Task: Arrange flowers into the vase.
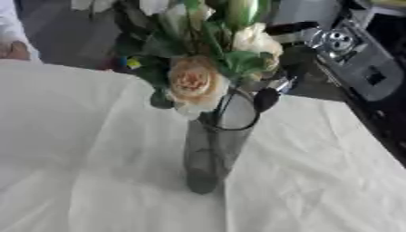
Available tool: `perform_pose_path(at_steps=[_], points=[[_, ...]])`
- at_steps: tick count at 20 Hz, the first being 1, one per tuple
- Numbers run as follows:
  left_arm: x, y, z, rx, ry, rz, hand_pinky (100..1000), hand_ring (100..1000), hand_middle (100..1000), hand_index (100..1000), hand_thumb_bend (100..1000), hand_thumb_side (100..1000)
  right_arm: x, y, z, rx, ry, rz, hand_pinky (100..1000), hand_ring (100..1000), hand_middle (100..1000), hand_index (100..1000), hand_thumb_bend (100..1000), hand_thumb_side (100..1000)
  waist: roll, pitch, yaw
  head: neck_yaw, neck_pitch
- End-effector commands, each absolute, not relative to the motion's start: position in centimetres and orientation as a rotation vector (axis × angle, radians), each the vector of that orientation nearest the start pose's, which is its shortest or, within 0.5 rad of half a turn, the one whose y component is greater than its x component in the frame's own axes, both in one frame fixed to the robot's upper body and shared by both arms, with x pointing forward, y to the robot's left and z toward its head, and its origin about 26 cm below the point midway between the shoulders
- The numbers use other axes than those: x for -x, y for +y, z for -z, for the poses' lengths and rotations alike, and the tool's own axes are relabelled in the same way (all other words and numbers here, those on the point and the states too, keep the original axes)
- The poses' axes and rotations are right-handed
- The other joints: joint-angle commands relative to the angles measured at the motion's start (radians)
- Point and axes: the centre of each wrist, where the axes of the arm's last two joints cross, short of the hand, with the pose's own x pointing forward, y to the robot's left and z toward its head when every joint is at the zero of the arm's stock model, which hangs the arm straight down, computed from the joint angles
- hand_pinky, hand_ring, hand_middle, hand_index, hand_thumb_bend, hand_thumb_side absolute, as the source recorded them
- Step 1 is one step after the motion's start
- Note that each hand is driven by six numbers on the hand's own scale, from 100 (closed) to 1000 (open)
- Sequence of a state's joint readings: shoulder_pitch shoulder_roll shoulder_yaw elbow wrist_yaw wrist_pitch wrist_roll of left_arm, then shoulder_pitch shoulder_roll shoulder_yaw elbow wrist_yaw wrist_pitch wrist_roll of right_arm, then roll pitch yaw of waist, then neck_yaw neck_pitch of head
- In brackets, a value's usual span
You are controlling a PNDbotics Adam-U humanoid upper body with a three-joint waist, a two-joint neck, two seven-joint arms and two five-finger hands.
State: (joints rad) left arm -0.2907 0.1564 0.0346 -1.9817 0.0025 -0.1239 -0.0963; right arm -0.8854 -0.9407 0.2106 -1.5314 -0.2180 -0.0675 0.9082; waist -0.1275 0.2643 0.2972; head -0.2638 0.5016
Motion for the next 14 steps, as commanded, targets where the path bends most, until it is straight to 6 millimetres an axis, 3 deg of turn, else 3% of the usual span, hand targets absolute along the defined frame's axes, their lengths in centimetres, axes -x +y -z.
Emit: perform_pose_path(at_steps=[1,14], points=[[-30.0,24.09,-18.86,0.005,-2.397,0.324,526,677,700,885,100,1000,-35.98,-33.33,-38.4,0.143,-1.697,-1.68,1000,1000,635,958,961,643,0.022,-0.026,-0.003,-0.006,0.003],[-30.03,23.98,-18.91,0.015,-2.393,0.327,526,677,701,885,100,1000,-36.21,-33.67,-38.45,0.169,-1.724,-1.686,1000,1000,620,953,920,629,0.017,-0.022,-0.001,-0.014,0.002]])
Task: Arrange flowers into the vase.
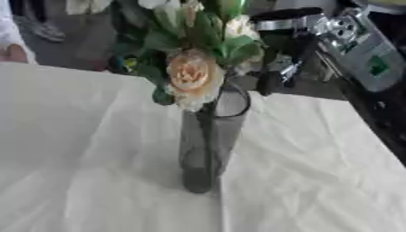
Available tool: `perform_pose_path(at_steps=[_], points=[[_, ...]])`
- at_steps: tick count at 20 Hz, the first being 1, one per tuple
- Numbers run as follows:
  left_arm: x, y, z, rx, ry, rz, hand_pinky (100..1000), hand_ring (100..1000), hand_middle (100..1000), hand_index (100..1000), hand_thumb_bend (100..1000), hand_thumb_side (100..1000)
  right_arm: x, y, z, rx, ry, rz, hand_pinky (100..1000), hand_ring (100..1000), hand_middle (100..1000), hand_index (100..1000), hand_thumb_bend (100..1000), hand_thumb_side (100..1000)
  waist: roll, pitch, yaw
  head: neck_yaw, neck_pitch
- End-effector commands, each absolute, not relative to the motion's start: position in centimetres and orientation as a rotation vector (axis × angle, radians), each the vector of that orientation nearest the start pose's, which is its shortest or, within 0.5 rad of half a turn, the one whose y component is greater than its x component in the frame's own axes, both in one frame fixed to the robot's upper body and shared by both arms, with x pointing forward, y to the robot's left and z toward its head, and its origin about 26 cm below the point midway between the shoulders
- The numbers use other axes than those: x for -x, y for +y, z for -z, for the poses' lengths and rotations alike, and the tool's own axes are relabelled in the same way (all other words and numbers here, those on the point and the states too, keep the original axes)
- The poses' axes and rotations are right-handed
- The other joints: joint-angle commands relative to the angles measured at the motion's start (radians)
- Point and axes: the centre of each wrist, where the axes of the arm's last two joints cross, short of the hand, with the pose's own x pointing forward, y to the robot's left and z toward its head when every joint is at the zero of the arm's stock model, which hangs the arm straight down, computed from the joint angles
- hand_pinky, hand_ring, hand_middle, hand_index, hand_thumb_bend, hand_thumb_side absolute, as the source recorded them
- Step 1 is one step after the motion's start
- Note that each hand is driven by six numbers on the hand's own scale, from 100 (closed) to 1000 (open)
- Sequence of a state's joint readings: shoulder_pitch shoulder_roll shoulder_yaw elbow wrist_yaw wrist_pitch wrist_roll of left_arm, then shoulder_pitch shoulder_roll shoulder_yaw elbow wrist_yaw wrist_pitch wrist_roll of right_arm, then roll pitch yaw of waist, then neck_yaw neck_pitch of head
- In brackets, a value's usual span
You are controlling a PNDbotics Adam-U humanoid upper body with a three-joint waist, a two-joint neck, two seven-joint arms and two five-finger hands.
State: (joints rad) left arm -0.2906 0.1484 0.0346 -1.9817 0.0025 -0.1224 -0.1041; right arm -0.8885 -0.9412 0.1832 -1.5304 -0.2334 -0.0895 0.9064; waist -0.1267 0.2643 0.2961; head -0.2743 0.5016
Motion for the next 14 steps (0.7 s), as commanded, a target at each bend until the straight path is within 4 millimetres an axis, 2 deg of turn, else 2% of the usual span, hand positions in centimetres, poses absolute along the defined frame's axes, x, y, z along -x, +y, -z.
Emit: perform_pose_path(at_steps=[1,14], points=[[-30.0,24.0,-18.9,0.015,-2.393,0.327,526,677,701,885,100,1000,-36.2,-33.7,-38.5,0.172,-1.726,-1.685,1000,1000,619,953,921,628,0.016,-0.022,-0.001,-0.003,0.001],[-30.0,24.0,-18.9,0.014,-2.393,0.328,526,678,703,885,100,1000,-36.2,-34.9,-38.6,0.208,-1.737,-1.643,1000,1000,619,955,926,643,0.02,-0.023,-0.005,-0.004,-0.002]])
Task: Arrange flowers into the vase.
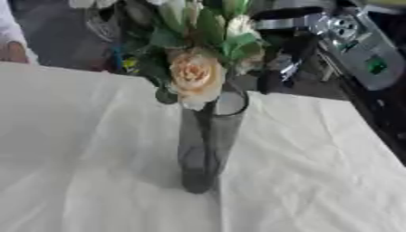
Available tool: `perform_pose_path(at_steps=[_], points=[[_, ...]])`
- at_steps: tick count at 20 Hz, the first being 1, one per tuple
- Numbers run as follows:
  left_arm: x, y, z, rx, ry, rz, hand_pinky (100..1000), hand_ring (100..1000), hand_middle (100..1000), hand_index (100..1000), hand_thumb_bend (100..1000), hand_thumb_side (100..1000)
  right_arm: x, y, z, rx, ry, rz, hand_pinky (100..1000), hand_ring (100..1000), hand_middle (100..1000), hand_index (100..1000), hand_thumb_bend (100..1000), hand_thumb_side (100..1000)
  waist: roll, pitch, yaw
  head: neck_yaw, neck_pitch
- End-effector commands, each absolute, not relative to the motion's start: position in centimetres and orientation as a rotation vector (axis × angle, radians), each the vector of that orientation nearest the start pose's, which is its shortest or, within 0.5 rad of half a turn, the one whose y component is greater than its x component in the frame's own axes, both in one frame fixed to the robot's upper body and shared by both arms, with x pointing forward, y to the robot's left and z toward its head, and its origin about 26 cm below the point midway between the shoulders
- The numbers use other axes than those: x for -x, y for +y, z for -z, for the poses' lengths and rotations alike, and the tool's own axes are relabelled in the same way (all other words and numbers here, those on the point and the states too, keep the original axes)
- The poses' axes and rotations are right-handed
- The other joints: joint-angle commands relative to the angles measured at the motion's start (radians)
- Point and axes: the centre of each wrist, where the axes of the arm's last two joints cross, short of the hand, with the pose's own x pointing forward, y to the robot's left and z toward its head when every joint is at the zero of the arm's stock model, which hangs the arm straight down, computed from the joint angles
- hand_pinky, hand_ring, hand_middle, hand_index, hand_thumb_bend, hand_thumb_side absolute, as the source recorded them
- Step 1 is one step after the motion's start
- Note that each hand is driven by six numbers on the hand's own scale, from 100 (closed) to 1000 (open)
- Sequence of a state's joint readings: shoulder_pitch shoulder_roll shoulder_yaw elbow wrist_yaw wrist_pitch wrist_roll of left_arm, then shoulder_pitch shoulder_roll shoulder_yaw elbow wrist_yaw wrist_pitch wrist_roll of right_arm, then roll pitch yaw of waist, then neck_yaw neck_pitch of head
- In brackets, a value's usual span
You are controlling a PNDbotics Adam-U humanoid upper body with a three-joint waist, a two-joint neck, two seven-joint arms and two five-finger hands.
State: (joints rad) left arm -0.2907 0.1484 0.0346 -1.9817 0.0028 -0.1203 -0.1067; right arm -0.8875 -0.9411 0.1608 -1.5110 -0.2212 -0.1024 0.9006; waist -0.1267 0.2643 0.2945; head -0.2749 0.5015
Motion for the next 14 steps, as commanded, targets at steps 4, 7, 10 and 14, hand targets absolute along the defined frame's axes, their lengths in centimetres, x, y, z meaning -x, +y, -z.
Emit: perform_pose_path(at_steps=[4,7,10,14], points=[[-30.0,24.1,-18.9,0.008,-2.392,0.325,526,678,703,885,100,1000,-35.8,-36.2,-38.7,0.263,-1.752,-1.596,1000,1000,619,956,931,656,0.026,-0.021,-0.008,-0.002,0.001],[-30.0,24.2,-18.8,0.001,-2.392,0.321,527,679,704,885,100,1000,-35.4,-37.5,-38.6,0.31,-1.756,-1.554,1000,1000,617,956,932,664,0.032,-0.02,-0.012,0.0,0.002],[-30.0,24.3,-18.8,-0.005,-2.395,0.316,527,679,705,885,100,1000,-35.0,-38.8,-38.3,0.34,-1.754,-1.509,1000,1000,616,957,931,668,0.038,-0.017,-0.016,0.005,0.002],[-30.0,24.4,-18.7,-0.015,-2.398,0.311,527,679,705,885,100,1000,-34.5,-40.5,-37.8,0.368,-1.746,-1.45,1000,1000,613,956,927,676,0.051,-0.015,-0.021,0.016,0.003]])
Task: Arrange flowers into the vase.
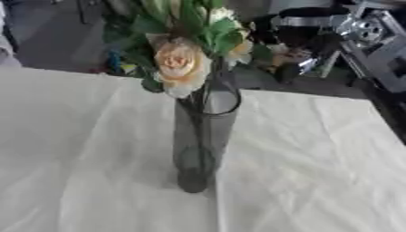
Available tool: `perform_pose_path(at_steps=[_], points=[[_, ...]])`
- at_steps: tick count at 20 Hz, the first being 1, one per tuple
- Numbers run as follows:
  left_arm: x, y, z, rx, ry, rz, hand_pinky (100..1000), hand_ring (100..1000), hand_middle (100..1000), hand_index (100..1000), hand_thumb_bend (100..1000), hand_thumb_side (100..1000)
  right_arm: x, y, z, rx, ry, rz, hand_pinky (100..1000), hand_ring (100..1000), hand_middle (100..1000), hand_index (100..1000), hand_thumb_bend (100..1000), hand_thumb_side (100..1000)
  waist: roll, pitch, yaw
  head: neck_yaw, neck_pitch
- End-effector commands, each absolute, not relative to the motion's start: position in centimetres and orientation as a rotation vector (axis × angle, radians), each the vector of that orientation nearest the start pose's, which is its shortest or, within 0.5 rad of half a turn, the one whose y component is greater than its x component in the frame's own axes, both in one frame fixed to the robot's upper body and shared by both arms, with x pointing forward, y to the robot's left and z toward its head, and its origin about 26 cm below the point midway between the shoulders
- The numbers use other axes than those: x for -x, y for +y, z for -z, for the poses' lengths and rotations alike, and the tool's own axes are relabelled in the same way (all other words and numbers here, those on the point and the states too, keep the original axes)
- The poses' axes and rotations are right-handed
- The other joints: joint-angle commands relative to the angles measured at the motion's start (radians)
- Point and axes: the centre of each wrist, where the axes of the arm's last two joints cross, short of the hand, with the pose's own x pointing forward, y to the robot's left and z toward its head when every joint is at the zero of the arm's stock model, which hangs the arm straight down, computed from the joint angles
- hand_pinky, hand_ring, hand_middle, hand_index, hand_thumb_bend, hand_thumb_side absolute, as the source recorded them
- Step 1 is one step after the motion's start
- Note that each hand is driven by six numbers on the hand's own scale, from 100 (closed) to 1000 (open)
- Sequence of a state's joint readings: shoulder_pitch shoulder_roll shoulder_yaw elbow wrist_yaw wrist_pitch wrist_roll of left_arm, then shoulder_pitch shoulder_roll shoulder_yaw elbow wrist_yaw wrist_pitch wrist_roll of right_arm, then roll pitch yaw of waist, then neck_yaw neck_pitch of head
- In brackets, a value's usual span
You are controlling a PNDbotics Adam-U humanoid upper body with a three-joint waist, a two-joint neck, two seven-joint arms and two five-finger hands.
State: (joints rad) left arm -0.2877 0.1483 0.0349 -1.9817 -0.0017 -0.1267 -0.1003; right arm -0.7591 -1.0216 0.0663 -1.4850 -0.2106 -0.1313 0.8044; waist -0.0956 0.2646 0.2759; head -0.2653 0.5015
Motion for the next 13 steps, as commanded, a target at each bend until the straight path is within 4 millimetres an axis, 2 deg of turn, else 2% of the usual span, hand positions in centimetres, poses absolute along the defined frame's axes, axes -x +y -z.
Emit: perform_pose_path(at_steps=[1,8,10,12,13], points=[[-30.0,24.4,-18.7,-0.018,-2.399,0.309,527,679,705,885,100,1000,-34.3,-40.9,-37.7,0.377,-1.743,-1.434,1000,1000,612,956,920,688,0.023,-0.015,-0.004,0.01,0.003],[-29.9,24.7,-18.6,-0.041,-2.405,0.285,527,680,706,885,100,1000,-33.1,-43.3,-36.9,0.404,-1.785,-1.294,1000,1000,587,952,833,815,0.045,-0.013,-0.011,0.042,0.0],[-29.9,24.7,-18.6,-0.045,-2.407,0.279,526,680,706,885,100,1000,-32.7,-43.6,-36.7,0.405,-1.81,-1.246,1000,1000,574,945,843,873,0.05,-0.012,-0.012,0.051,-0.001],[-29.9,24.7,-18.5,-0.048,-2.407,0.271,526,679,705,884,100,1000,-32.4,-43.8,-36.5,0.402,-1.841,-1.203,1000,1000,569,942,780,900,0.058,-0.01,-0.013,0.064,0.0],[-29.9,24.7,-18.5,-0.05,-2.408,0.268,525,679,705,884,100,1000,-32.2,-43.8,-36.4,0.4,-1.856,-1.182,1000,1000,558,932,712,937,0.061,-0.009,-0.014,0.069,0.001]])
